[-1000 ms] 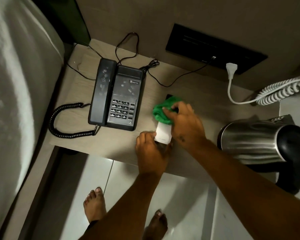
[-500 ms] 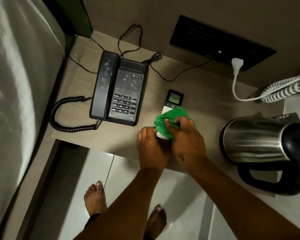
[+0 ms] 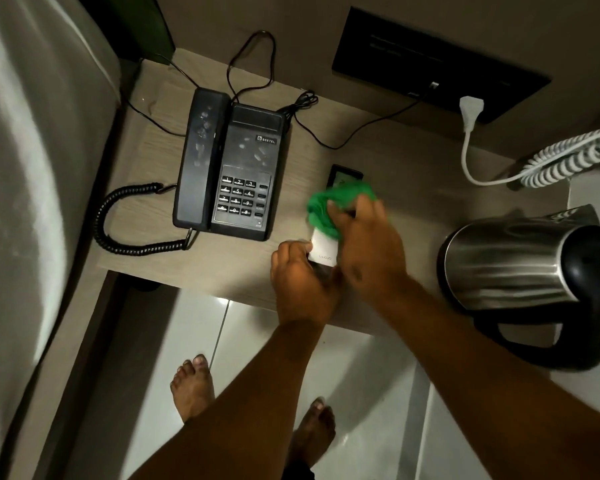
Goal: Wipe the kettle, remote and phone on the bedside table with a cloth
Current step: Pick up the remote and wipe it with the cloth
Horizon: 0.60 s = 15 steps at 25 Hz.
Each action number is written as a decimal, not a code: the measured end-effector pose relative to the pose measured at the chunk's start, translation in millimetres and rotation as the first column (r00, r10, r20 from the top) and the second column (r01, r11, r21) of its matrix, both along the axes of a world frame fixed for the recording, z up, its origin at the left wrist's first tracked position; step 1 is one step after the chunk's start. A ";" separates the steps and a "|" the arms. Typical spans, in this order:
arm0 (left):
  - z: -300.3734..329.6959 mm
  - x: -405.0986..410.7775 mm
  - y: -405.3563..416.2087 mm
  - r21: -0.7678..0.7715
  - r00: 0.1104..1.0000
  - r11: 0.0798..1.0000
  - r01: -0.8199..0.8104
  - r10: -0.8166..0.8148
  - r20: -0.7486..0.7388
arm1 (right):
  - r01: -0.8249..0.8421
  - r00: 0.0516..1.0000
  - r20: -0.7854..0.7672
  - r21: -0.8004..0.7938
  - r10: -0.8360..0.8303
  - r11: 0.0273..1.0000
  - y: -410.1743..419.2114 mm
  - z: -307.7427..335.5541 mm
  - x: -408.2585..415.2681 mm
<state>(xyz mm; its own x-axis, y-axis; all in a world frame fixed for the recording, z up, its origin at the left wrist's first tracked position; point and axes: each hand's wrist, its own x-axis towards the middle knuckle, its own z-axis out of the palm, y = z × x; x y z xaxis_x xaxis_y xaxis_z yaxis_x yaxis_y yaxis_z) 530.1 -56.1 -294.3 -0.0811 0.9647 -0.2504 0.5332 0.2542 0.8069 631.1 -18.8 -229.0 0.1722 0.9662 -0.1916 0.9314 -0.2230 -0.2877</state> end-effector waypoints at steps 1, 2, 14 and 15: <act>-0.7 0.5 -0.2 0.007 1.000 1.000 0.001 -0.001 0.006 | -0.015 0.999 -0.044 -0.026 0.014 1.000 -19.6 3.4 -4.7; -0.8 0.8 -0.1 0.009 1.000 1.000 -0.001 0.001 0.002 | -0.039 0.998 -0.042 -0.047 0.037 0.998 -32.2 5.6 -5.5; 5.0 1.1 2.4 -0.048 1.000 0.999 -0.023 0.023 -0.006 | -0.031 0.979 0.201 -0.047 0.040 0.998 28.3 5.3 2.3; 7.2 0.0 3.0 -0.044 0.999 0.998 -0.034 0.035 0.009 | -0.054 0.988 0.146 -0.014 0.055 0.998 6.8 1.5 -3.3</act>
